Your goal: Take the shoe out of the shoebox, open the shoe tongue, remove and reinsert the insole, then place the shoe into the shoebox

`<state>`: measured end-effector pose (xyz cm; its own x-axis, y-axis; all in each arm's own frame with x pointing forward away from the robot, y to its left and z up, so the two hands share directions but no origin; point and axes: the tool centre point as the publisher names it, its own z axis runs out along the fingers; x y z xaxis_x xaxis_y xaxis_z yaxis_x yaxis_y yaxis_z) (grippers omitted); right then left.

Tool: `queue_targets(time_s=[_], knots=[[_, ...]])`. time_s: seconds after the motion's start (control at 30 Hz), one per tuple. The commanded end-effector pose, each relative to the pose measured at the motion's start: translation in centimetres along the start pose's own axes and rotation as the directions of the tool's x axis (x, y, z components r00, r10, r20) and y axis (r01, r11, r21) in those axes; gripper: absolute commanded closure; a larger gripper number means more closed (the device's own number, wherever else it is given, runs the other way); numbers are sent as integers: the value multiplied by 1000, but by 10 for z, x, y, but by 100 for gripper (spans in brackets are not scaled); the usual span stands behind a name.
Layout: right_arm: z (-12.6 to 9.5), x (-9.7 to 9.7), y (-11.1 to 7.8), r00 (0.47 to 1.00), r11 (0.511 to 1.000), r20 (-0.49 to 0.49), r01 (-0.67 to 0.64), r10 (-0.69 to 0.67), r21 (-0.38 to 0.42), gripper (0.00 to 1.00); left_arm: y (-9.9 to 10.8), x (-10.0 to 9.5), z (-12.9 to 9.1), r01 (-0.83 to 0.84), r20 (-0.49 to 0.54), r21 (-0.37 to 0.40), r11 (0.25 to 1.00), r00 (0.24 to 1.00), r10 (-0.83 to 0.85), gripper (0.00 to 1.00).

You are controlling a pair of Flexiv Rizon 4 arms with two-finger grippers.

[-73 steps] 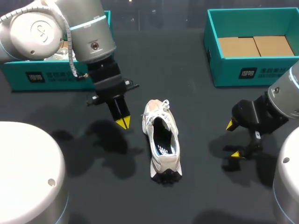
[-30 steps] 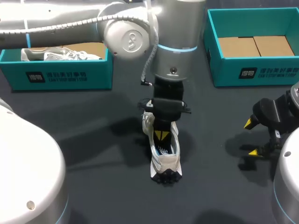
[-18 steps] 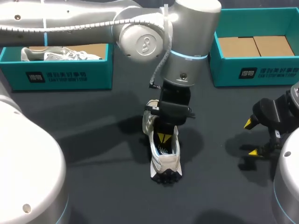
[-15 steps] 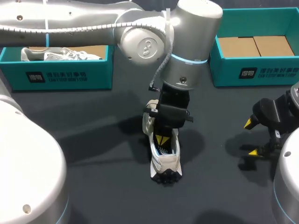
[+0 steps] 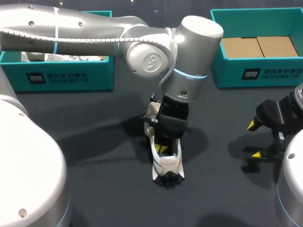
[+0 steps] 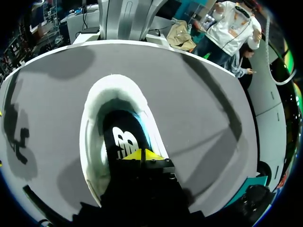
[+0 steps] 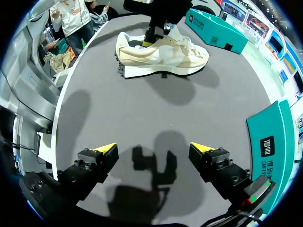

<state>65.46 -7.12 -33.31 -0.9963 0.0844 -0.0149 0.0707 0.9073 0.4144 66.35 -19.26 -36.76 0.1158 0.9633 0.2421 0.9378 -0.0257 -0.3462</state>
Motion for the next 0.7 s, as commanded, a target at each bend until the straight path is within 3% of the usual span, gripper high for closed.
queue_targets(time_s=[0.03,0.37,0.7], knots=[[-1,2,0,1000,1000,3,0,0,2,0,-3,1,6,-5,-1,-12,1000,1000,5,100],[-1,2,0,1000,1000,3,0,0,2,0,-1,-14,30,-22,35,-26,999,999,23,100],[-1,2,0,1000,1000,3,0,0,2,0,-14,7,-18,-7,61,-87,996,998,12,100]])
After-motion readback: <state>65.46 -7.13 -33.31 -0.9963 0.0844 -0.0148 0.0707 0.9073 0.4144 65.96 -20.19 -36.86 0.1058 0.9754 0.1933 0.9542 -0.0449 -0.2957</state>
